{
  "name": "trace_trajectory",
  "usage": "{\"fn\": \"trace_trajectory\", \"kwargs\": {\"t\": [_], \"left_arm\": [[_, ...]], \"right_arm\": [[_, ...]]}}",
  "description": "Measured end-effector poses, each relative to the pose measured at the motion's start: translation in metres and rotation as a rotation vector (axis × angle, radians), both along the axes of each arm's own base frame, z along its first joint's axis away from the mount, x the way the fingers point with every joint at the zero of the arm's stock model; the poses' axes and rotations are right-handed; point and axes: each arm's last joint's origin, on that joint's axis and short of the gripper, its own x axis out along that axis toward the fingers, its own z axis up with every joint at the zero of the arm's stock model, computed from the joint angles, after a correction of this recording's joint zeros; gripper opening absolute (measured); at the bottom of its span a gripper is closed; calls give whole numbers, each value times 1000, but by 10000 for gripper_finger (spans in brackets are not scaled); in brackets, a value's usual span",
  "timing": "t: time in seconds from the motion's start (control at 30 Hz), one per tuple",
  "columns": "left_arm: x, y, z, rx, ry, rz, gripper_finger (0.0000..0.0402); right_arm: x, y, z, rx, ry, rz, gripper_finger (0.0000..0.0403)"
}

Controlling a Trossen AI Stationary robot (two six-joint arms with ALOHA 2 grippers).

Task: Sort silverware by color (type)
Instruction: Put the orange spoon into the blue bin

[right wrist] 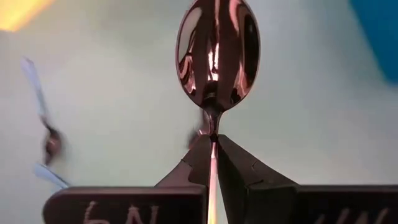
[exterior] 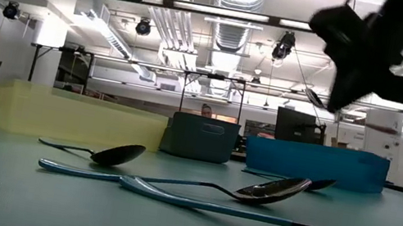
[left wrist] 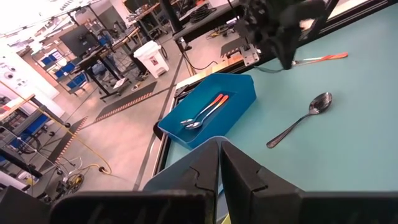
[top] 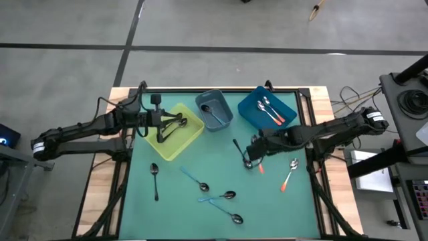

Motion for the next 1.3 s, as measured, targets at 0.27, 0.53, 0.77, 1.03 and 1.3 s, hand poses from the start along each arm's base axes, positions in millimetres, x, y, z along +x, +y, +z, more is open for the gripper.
{"fn": "trace_trajectory", "kwargs": {"t": [0.27, 0.53, 0.77, 1.03, 1.3], "left_arm": [[0, 0, 0, 0, 0, 0, 0], [0, 0, 1, 2, -8, 0, 0], [0, 0, 1, -6, -14, 3, 0], [0, 2, 2, -11, -20, 80, 0], [0, 4, 4, -13, -47, 116, 0]], "right_arm": [[26, -58, 43, -160, -51, 97, 9], [45, -140, 71, -266, 100, 170, 9], [51, -208, 63, -226, 316, 262, 9], [41, -252, 40, -120, 401, 300, 9], [28, -259, 19, -83, 447, 324, 9]]}}
